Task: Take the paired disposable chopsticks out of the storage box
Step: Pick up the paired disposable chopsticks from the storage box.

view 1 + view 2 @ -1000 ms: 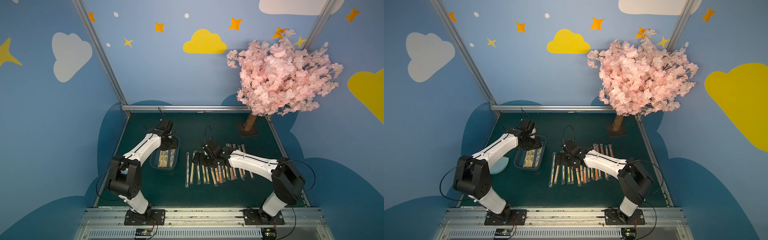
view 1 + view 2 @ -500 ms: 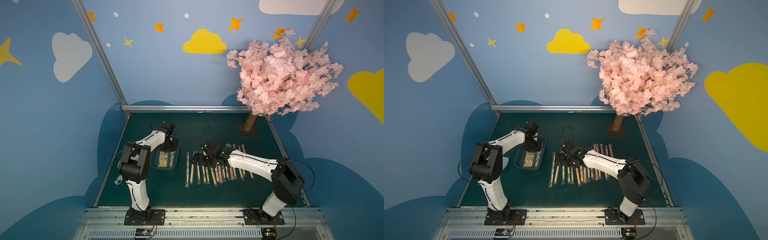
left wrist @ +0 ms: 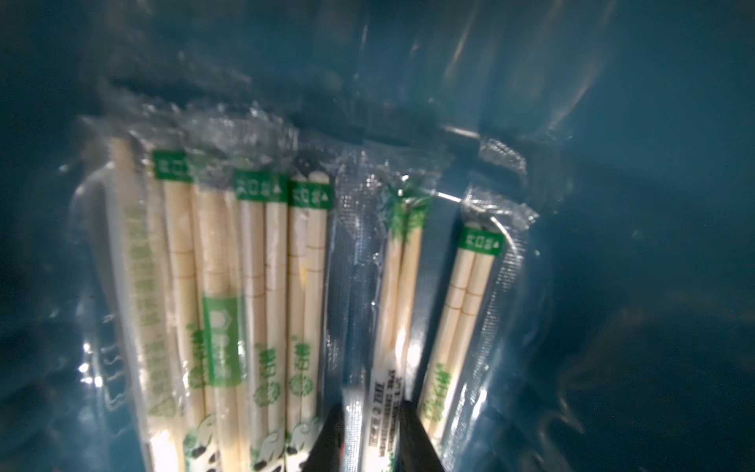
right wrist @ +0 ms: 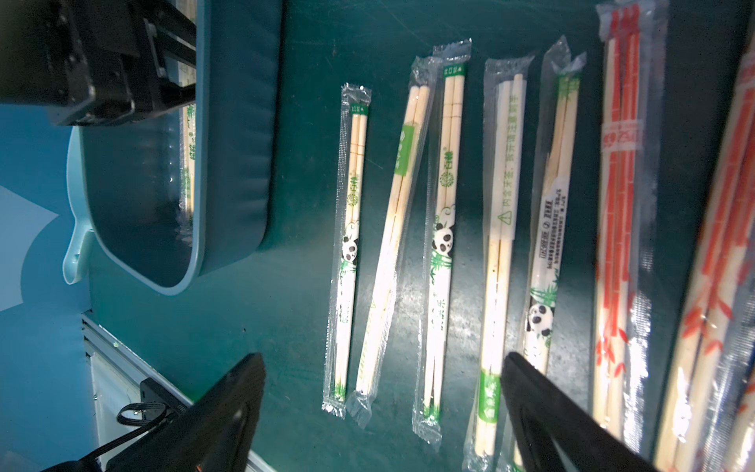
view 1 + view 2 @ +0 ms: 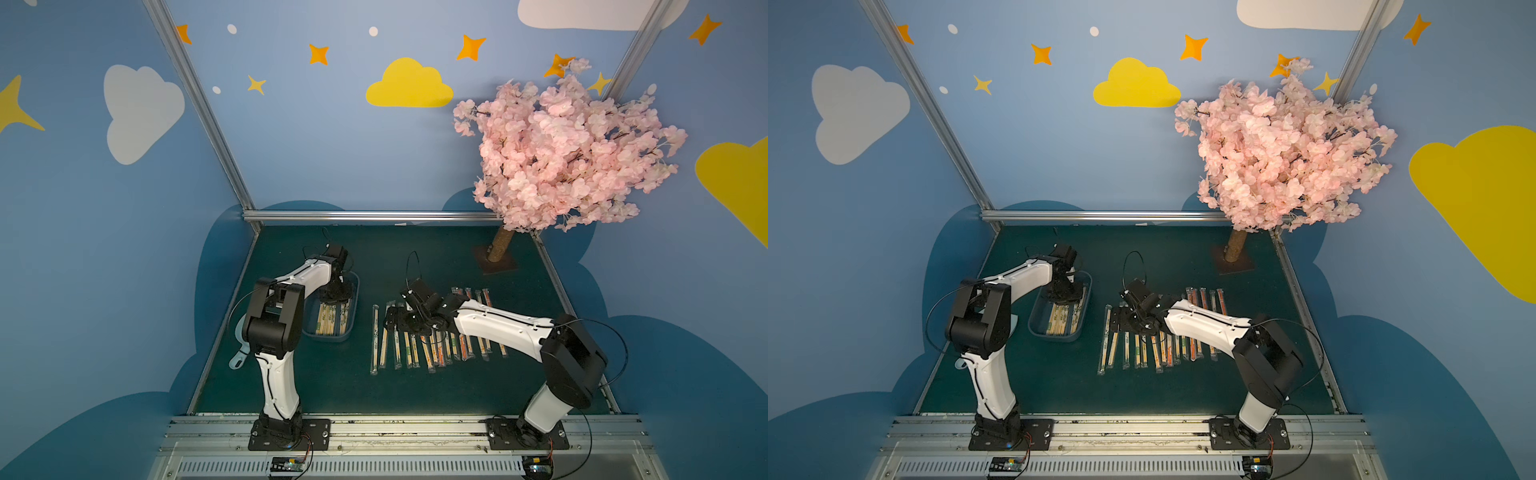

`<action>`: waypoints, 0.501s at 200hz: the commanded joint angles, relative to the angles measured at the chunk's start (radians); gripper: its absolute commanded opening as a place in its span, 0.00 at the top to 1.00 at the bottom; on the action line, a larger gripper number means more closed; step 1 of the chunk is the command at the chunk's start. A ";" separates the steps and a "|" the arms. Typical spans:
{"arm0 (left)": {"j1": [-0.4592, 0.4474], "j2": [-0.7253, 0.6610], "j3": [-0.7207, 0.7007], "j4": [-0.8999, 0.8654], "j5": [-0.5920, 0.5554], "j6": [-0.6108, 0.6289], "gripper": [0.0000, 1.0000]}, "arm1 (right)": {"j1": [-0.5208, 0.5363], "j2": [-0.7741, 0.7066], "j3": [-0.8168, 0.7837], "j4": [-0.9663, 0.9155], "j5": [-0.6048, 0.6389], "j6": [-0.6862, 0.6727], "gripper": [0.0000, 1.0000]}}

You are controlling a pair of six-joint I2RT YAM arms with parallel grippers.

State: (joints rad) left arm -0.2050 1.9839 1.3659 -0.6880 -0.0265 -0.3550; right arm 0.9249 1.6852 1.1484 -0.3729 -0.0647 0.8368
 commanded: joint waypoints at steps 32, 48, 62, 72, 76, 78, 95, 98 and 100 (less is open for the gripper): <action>0.001 0.062 0.059 -0.056 0.000 0.021 0.75 | 0.009 0.011 0.023 -0.028 0.004 -0.005 0.06; 0.001 0.074 0.066 -0.067 0.003 0.019 0.78 | 0.009 0.008 0.022 -0.029 0.005 -0.005 0.06; 0.001 0.081 0.070 -0.077 0.003 0.016 0.82 | 0.009 0.008 0.020 -0.028 0.006 -0.005 0.06; 0.001 0.086 0.074 -0.085 0.003 0.016 0.85 | 0.009 0.007 0.019 -0.027 0.006 -0.004 0.06; 0.001 0.088 0.074 -0.086 0.003 0.016 0.86 | 0.009 0.006 0.019 -0.027 0.008 -0.004 0.06; 0.002 0.087 0.075 -0.087 0.003 0.016 0.87 | 0.009 0.006 0.019 -0.027 0.007 -0.004 0.06; 0.002 0.087 0.077 -0.095 0.002 0.013 0.91 | 0.009 0.005 0.017 -0.028 0.008 -0.004 0.06; 0.002 0.087 0.076 -0.097 0.002 0.013 0.91 | 0.009 0.004 0.018 -0.028 0.008 -0.004 0.06; 0.002 0.087 0.077 -0.097 0.002 0.013 0.91 | 0.009 0.004 0.017 -0.027 0.008 -0.004 0.06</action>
State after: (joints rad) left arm -0.2050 2.0350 1.4399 -0.7231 -0.0269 -0.3412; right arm 0.9268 1.6863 1.1484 -0.3740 -0.0643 0.8368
